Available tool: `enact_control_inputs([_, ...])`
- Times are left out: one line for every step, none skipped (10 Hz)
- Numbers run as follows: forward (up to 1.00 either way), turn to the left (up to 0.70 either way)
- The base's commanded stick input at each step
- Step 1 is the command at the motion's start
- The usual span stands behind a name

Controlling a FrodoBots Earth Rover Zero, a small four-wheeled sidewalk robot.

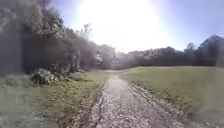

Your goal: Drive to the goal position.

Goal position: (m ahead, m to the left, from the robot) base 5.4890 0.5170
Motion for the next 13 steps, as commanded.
enact_control_inputs([0.5,0.0])
enact_control_inputs([0.5,0.0])
enact_control_inputs([0.5,0.0])
enact_control_inputs([0.5,0.0])
enact_control_inputs([0.5,0.0])
enact_control_inputs([0.5,0.0])
enact_control_inputs([0.5,0.0])
enact_control_inputs([0.5,0.0])
enact_control_inputs([0.5,0.0])
enact_control_inputs([0.5,0.0])
enact_control_inputs([0.5,0.0])
enact_control_inputs([0.5,0.0])
enact_control_inputs([0.5,0.0])
